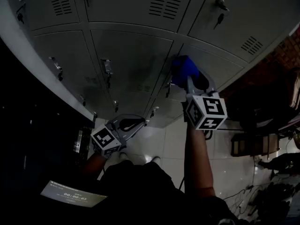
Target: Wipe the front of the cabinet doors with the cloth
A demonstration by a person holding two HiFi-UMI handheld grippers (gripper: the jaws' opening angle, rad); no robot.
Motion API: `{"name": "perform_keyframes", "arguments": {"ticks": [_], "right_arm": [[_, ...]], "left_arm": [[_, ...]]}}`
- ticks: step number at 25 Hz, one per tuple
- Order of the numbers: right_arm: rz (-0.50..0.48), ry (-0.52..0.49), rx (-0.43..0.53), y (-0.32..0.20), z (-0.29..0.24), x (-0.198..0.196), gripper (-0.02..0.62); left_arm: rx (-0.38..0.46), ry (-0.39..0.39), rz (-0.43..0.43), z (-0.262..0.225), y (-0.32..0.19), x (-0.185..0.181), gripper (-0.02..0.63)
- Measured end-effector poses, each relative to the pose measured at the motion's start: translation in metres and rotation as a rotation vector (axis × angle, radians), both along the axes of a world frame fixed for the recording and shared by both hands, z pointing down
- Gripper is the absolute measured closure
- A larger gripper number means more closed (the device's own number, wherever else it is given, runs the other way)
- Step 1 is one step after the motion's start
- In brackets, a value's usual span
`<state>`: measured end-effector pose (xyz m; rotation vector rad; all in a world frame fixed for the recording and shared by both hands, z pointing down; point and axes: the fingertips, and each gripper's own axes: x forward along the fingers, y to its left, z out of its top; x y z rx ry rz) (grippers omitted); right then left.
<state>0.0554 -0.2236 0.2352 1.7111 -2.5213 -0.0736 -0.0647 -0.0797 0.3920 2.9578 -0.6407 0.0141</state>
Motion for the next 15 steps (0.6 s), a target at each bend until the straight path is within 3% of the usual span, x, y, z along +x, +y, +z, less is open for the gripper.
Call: {"name": "perform_keyframes", "arguments": {"ticks": [4,10,15], "right_arm": [[0.079,0.021,0.031,-0.019,-0.015,0.002,0.523],[0.102,0.074,0.030,-0.030,-0.013,0.002,0.523],[0.135,0.073,0.028,-0.027,-0.013,0.030,0.523]], "left_arm": [[-0.010,0.000,-0.003,0.000,0.002,-0.010,0.603],[-0.018,-0.004,-0.006,0.004,0.001,-0.015,0.603],[-0.015,-0.002,0.005,0.000,0.002,-0.007,0.603]]}}
